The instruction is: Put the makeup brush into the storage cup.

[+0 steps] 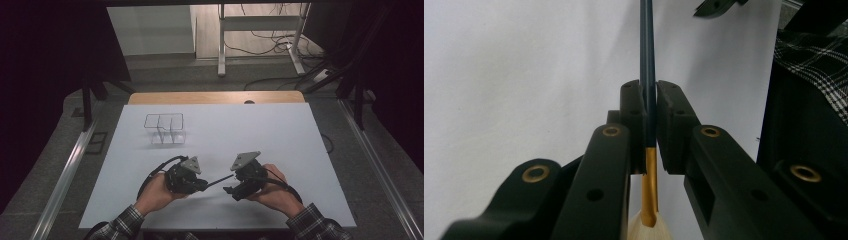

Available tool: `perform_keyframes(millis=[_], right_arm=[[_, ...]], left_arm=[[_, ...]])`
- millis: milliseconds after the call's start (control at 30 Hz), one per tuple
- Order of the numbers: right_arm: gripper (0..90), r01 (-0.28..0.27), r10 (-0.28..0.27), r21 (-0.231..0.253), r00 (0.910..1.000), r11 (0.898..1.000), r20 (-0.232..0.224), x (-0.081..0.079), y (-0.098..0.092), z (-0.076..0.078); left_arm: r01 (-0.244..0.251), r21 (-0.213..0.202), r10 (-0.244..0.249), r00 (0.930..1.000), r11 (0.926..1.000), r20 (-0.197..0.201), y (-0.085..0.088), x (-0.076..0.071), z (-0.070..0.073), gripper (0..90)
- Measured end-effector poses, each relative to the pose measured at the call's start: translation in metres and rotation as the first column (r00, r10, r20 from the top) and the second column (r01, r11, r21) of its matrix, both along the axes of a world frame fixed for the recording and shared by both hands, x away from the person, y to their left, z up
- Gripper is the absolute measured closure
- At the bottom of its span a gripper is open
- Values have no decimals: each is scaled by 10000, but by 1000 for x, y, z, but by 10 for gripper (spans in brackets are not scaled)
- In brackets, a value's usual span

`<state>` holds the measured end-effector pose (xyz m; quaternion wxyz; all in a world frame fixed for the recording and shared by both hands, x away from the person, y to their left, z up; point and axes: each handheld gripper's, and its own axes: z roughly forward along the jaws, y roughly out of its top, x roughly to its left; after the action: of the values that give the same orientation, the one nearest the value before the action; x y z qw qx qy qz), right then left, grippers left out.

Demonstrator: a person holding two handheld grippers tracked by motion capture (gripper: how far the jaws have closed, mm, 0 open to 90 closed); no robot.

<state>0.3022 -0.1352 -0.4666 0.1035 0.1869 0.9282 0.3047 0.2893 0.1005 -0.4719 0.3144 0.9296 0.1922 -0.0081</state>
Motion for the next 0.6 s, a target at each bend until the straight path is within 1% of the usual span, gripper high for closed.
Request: perform_keyframes(millis=[100,133,167,200,233,300,367,433,500,600], right_arm=[[198,-226,226,-70,9997,9997,-19,1,4,0],[216,-334,334,-113,9994,9994,2,1,6,1],[254,-485,485,-149,9988,9987,-36,2,10,1],[254,-485,485,-149,9988,9987,-36,2,10,1],[286,-784,782,-299,9969,9965,-65,3,14,1],[318,-915,912,-410,9958,9950,-85,3,17,0],[327,-1023,1020,-487,9948,9936,-84,3,18,-1],[380,-1303,1304,-643,9915,9894,-31,4,22,-2],[392,-1354,1355,-678,9908,9885,-22,3,22,-2],[452,-1584,1596,-886,9871,9834,72,4,23,-3]], left_arm=[[52,54,-52,10000,10000,-15,-1,0,0,830],[70,71,-70,10000,10000,-29,-1,0,0,830],[113,125,-112,9999,9999,-20,-1,0,0,830],[101,113,-101,9999,9999,-36,-1,0,0,830],[146,148,-146,9999,9998,-44,-1,0,0,830],[205,190,-205,9998,9996,-39,-2,0,0,830],[212,200,-211,9998,9996,-43,-2,0,0,830],[255,213,-253,9996,9994,-108,-2,0,-1,830],[260,213,-258,9996,9994,-120,-2,0,-1,830],[284,240,-280,9995,9993,-155,-3,0,-2,830]])
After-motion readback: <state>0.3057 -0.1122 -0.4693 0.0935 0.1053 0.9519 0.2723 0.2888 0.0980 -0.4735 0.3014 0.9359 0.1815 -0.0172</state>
